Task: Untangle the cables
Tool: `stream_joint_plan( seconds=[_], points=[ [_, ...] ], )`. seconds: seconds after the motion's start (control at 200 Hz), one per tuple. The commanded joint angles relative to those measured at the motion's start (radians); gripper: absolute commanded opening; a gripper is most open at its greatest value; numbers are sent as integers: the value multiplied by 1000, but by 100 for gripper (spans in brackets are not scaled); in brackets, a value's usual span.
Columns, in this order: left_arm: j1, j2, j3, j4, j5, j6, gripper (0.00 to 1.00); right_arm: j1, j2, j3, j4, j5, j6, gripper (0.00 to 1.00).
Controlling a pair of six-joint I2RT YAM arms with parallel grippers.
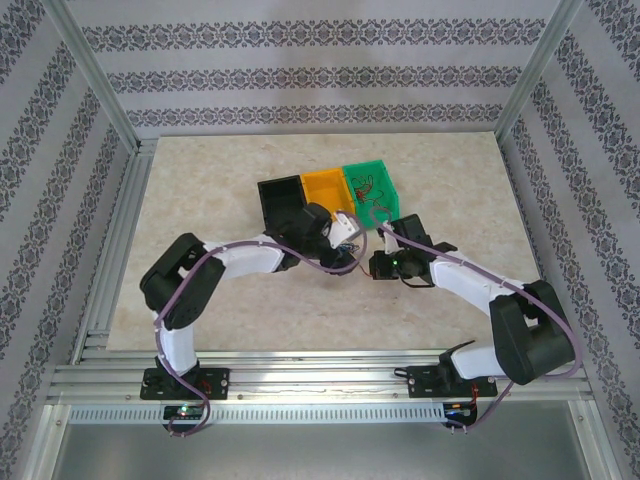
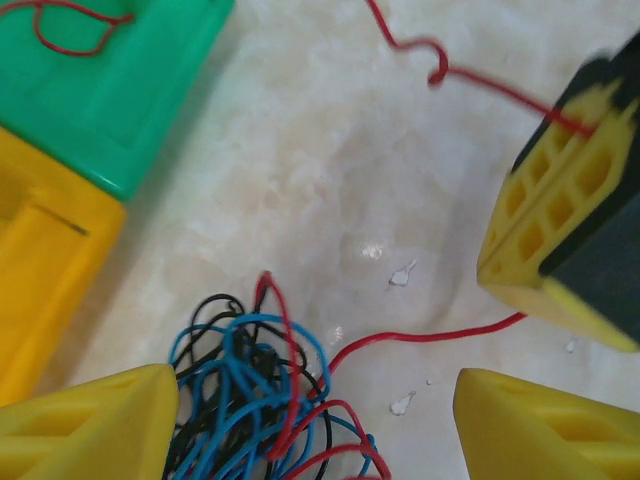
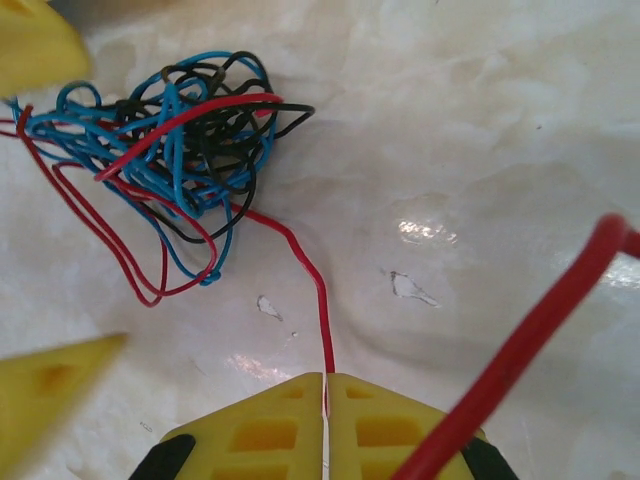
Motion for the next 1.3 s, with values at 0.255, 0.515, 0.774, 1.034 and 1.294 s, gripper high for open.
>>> stream_joint_plan(
  seconds=[0.255, 0.515, 0.774, 1.034, 1.294],
  points=[
    [-42, 92, 2, 45, -280, -43, 5, -85, -78, -26, 4, -55, 36, 0],
    [76, -109, -231, 323, -58, -345, 0, -188, -110, -39, -41, 91, 88, 0],
    [276, -293, -544, 649, 83, -593, 0, -347, -147, -80, -103, 232, 167, 0],
    [250, -418, -564, 356, -4, -411, 0, -423, -177, -60, -170, 328, 197, 0],
    [276, -447, -604, 333, -60, -438, 0, -479, -219, -50, -233, 452, 197, 0]
  ],
)
